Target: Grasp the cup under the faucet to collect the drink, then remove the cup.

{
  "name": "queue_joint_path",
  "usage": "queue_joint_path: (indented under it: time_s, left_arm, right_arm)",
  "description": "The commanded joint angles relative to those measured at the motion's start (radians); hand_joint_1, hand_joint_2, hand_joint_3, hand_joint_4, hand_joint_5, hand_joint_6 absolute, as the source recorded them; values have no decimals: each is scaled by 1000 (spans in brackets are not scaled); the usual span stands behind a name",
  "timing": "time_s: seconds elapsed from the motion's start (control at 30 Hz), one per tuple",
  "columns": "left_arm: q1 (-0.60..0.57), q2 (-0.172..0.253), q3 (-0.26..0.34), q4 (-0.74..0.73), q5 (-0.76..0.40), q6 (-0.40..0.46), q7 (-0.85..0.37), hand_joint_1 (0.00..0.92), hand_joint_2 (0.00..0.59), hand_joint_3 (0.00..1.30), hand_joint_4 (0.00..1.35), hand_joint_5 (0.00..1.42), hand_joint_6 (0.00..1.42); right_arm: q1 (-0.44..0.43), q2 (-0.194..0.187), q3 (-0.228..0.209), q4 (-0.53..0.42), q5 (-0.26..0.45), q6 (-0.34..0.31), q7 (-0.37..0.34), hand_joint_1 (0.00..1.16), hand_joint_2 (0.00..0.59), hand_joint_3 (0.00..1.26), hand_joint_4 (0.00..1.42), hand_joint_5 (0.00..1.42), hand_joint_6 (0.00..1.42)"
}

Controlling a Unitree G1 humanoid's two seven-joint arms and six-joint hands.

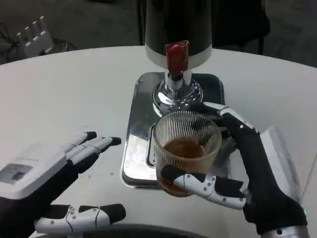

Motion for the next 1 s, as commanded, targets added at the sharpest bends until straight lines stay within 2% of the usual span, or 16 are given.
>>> queue_joint_path:
  time_s: [0.03,0.53,1.0]
  left_arm:
    - [40,-2,17,-43,-14,8,-16,0,113,78,0,0,176]
    - [123,-25,59,-145,-41,64,-37,0,112,76,0,0,163]
    - [138,-25,61,-163,-61,56,-40,0,107,67,0,0,159]
  right_arm:
    - [26,-11,-2,-84,14,-64,21,792,207,767,822,967,936]
    - [101,-25,-59,-191,56,-60,101,800,198,785,834,992,976]
    - [121,-25,-68,-213,63,-67,148,802,197,799,845,1008,1000]
